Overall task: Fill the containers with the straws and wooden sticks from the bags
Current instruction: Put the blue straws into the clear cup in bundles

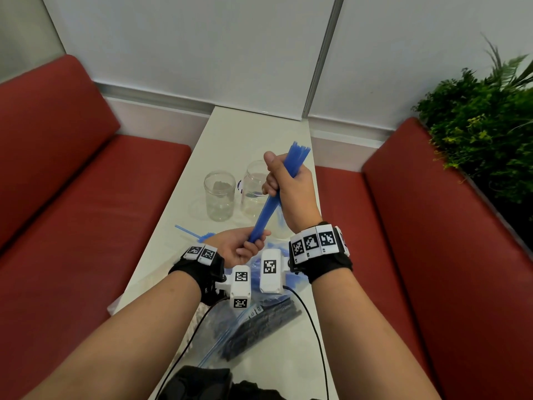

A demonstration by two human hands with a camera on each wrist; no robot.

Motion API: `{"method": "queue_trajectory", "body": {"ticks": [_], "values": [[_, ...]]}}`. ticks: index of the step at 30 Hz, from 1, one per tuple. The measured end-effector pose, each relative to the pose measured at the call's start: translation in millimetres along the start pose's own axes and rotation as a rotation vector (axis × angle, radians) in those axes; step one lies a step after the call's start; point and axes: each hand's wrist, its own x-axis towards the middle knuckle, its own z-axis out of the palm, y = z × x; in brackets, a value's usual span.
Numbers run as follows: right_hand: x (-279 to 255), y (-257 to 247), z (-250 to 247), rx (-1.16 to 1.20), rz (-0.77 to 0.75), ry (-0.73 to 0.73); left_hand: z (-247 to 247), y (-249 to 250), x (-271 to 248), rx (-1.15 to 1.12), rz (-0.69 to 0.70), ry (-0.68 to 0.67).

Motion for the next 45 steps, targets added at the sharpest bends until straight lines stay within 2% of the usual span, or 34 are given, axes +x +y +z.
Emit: {"method": "queue_trajectory", "body": {"ticks": [4,7,9,11,17,21,26,29,31,36,39,40,42,45], "values": [[3,-1,2,-0.067,0.004,-0.016,-3,2,2,-0.064,-0.032,-0.083],[4,1,0,-0.098,0.011,-0.012,-2,1,1,-0.033,0.012,-0.114],[5,2,-7,-0.138,0.018,-0.029,-5,-1,1,-0.042,0.093,-0.066],[7,3,-18,-0.275,0.052,-0.059,-11,-3,4,-0.106,0.175,0.006],[5,-1,-38,-0.525,0.282,-0.208,-19,-4,7,-0.157,0.249,0.127],[15,-18,-38,-0.483,0.344,-0.240,-10,9,2,-0.160,0.340,0.157],[17,-7,-32,-0.504,0.385,-0.234,-8,5,1,-0.175,0.353,0.144],[22,-5,-35,-0.493,0.369,-0.223,-16,4,8,-0.190,0.404,0.249],[33,-12,-40,-0.458,0.311,-0.150,-25,4,11,-0.135,0.460,0.353],[73,-30,-66,-0.449,0.078,0.224,-42,13,14,0.190,0.614,0.616],[87,-17,-81,-0.561,0.039,0.396,-51,16,15,0.685,0.668,0.786],[89,-8,-85,-0.592,0.054,0.435,-53,16,15,0.911,0.628,0.838],[90,15,-88,-0.619,0.110,0.487,-56,16,20,1.347,0.454,0.884],[87,50,-90,-0.646,0.194,0.524,-59,11,30,1.788,0.228,0.949]]}}
